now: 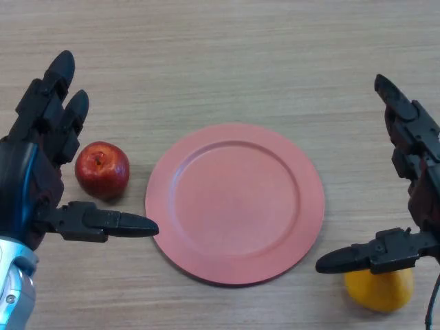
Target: Pick up the yellow pear and place it on the plate
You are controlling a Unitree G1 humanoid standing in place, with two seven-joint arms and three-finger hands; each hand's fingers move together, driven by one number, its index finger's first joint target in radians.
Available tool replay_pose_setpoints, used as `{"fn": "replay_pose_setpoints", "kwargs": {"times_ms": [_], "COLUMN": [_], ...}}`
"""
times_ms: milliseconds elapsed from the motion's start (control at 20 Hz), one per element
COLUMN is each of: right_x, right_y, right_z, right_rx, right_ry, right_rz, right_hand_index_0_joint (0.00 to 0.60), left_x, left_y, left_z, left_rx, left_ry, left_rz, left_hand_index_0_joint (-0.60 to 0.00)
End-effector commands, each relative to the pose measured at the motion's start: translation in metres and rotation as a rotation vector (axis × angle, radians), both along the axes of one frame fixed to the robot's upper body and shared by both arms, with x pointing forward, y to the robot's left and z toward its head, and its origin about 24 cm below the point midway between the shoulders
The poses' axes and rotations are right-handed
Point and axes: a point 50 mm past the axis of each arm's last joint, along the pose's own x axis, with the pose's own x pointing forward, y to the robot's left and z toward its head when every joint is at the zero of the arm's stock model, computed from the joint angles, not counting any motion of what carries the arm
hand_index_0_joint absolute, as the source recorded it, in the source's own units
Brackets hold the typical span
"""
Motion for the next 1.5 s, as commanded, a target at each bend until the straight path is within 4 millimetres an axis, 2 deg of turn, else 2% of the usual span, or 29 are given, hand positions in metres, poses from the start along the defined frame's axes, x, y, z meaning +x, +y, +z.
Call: {"fn": "replay_pose_setpoints", "kwargs": {"times_ms": [50,500,800,1050,1350,1500], "right_x": [-0.005,-0.003,-0.017,-0.028,-0.022,-0.017], "right_y": [-0.007,-0.007,-0.022,-0.039,-0.049,-0.051], "right_z": [0.026,0.025,0.010,-0.015,-0.047,-0.063], "right_rx": [0.002,0.001,-0.028,-0.057,-0.031,-0.086], "right_ry": [-0.178,-0.172,-0.177,-0.201,-0.187,-0.183], "right_rz": [0.003,0.011,-0.016,-0.073,-0.126,-0.155], "right_hand_index_0_joint": [0.000,0.000,0.000,0.000,0.000,0.000], "left_x": [-0.006,-0.010,-0.010,-0.008,-0.008,-0.008], "left_y": [0.004,0.005,0.006,0.001,-0.001,-0.002], "left_z": [0.033,0.034,0.030,0.026,0.025,0.025], "left_rx": [0.070,0.053,0.039,0.047,0.043,0.042], "left_ry": [-0.238,-0.231,-0.205,-0.198,-0.195,-0.196], "left_rz": [0.035,0.029,0.049,0.049,0.041,0.040], "left_hand_index_0_joint": [0.000,0.000,0.000,0.000,0.000,0.000]}}
